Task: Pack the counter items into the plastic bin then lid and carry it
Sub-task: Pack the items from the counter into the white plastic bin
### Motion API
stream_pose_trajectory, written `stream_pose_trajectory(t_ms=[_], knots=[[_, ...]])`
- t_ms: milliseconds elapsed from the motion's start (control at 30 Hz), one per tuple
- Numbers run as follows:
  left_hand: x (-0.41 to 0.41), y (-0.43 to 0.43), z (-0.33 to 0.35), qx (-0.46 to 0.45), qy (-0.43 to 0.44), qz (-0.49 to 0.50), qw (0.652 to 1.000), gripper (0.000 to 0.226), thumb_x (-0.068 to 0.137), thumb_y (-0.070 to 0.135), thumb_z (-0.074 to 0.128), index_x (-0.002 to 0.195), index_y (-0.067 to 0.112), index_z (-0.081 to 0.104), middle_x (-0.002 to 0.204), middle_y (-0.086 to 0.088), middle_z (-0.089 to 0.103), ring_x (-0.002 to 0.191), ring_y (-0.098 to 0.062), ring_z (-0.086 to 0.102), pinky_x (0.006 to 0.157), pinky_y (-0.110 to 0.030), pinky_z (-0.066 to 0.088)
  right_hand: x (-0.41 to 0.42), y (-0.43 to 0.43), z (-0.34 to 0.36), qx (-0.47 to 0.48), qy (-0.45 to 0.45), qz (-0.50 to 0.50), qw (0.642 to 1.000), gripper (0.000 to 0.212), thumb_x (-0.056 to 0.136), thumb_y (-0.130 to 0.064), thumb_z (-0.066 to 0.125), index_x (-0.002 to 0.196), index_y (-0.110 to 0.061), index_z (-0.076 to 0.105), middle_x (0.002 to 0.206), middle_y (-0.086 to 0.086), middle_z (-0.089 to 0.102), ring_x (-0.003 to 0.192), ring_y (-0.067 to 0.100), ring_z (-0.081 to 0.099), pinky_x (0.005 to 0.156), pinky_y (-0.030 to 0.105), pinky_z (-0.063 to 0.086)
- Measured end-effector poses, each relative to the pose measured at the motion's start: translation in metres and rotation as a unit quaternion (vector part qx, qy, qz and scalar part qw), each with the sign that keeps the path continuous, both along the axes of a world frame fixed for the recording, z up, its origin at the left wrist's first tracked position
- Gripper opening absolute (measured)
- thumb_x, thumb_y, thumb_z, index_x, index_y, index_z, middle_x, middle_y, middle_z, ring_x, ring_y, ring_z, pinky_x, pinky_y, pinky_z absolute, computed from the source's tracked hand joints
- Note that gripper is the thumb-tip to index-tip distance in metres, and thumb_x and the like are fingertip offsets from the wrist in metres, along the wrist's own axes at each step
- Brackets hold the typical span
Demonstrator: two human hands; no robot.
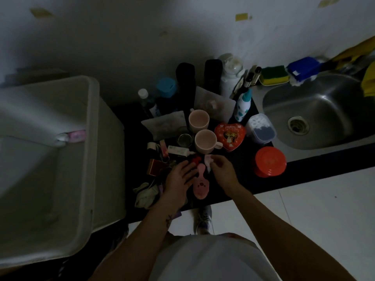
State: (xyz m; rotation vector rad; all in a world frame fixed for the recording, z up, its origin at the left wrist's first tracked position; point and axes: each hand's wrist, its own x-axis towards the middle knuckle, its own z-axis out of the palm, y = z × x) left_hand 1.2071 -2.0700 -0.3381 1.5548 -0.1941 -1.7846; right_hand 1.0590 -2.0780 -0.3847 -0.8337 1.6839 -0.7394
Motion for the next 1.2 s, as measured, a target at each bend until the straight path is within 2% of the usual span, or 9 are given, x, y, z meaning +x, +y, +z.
stream_pose_trajectory(t_ms=[100, 200, 333, 433, 567, 733, 933, 1100, 1200], knots=[[-0.002, 0.001, -0.001, -0.003, -0.008, 0.006, 1.000, 0.038, 0.105, 0.026, 0.039, 0.138, 0.008, 0.047, 0.117, -0.008, 0.066, 0.104, -0.024, 0.064, 0.087, -0.036, 0.052, 0.003, -0.016, -0.017, -0.007, 0.079, 0.039, 0.996, 0.029, 0.088, -0.033, 0.064, 0.103, -0.008, 0.064, 0.097, 0.006, 0.069, 0.089, 0.019, 0.066, 0.079, 0.041, 0.056], [-0.003, -0.001, -0.001, 0.002, -0.009, 0.021, 1.000, 0.037, 0.105, 0.026, 0.039, 0.136, 0.008, 0.048, 0.114, -0.007, 0.066, 0.102, -0.023, 0.064, 0.087, -0.035, 0.052, 0.004, -0.032, -0.048, 0.019, 0.155, 0.056, 0.986, 0.049, 0.068, -0.049, 0.054, 0.101, -0.013, 0.058, 0.099, 0.008, 0.065, 0.090, 0.026, 0.064, 0.076, 0.044, 0.056], [-0.002, -0.002, -0.002, 0.010, -0.017, 0.031, 0.999, 0.037, 0.104, 0.026, 0.040, 0.135, 0.008, 0.049, 0.116, -0.008, 0.066, 0.103, -0.024, 0.064, 0.083, -0.034, 0.053, 0.018, -0.036, -0.037, 0.007, 0.224, 0.059, 0.973, 0.047, 0.083, -0.024, 0.055, 0.126, -0.008, 0.043, 0.114, 0.018, 0.058, 0.102, 0.037, 0.059, 0.082, 0.047, 0.053], [0.002, -0.003, -0.006, 0.007, -0.022, 0.032, 0.999, 0.039, 0.104, 0.026, 0.041, 0.137, 0.007, 0.049, 0.115, -0.008, 0.067, 0.102, -0.024, 0.065, 0.079, -0.033, 0.053, 0.018, -0.031, -0.033, -0.008, 0.186, 0.041, 0.982, 0.046, 0.087, -0.012, 0.057, 0.129, -0.009, 0.039, 0.119, 0.017, 0.054, 0.104, 0.034, 0.057, 0.083, 0.043, 0.051], [0.005, -0.006, -0.009, 0.003, -0.028, 0.026, 0.999, 0.036, 0.104, 0.026, 0.041, 0.135, 0.009, 0.049, 0.119, -0.008, 0.066, 0.102, -0.023, 0.065, 0.078, -0.032, 0.053, 0.010, -0.017, -0.028, -0.043, 0.075, -0.007, 0.996, 0.017, 0.090, -0.017, 0.062, 0.100, -0.013, 0.049, 0.099, 0.005, 0.060, 0.090, 0.020, 0.062, 0.073, 0.034, 0.052], [0.004, -0.012, -0.013, -0.004, -0.031, 0.009, 0.999, 0.031, 0.102, 0.024, 0.048, 0.130, 0.013, 0.053, 0.116, -0.006, 0.068, 0.107, -0.024, 0.065, 0.078, -0.031, 0.053, 0.009, -0.006, -0.001, -0.078, -0.046, -0.004, 0.996, 0.022, 0.088, -0.018, 0.072, 0.106, -0.013, 0.060, 0.099, -0.006, 0.067, 0.089, 0.003, 0.066, 0.074, 0.020, 0.056], [-0.001, -0.015, -0.017, -0.033, -0.031, -0.042, 0.998, 0.027, 0.097, 0.017, 0.055, 0.122, 0.008, 0.064, 0.117, -0.015, 0.069, 0.105, -0.024, 0.067, 0.074, -0.028, 0.058, 0.012, -0.004, 0.012, -0.072, -0.140, 0.068, 0.985, 0.025, 0.090, -0.015, 0.069, 0.114, -0.012, 0.067, 0.106, -0.001, 0.072, 0.097, 0.009, 0.069, 0.077, 0.021, 0.056], [0.008, -0.012, -0.021, -0.051, -0.067, 0.011, 0.996, 0.023, 0.096, 0.006, 0.057, 0.117, -0.003, 0.064, 0.105, -0.018, 0.069, 0.083, -0.020, 0.070, 0.064, -0.022, 0.056, 0.018, -0.011, 0.008, -0.073, -0.144, 0.054, 0.985, 0.022, 0.096, -0.010, 0.055, 0.114, -0.010, 0.067, 0.103, 0.001, 0.072, 0.093, 0.012, 0.070, 0.075, 0.022, 0.056], [0.021, -0.009, -0.026, -0.051, -0.102, 0.036, 0.993, 0.023, 0.095, 0.006, 0.058, 0.116, -0.003, 0.063, 0.103, -0.018, 0.068, 0.086, -0.022, 0.066, 0.066, -0.023, 0.056, 0.021, -0.021, -0.008, -0.065, -0.074, 0.093, 0.991, 0.024, 0.096, -0.011, 0.054, 0.116, -0.011, 0.067, 0.105, -0.002, 0.071, 0.096, 0.008, 0.068, 0.076, 0.017, 0.054]])
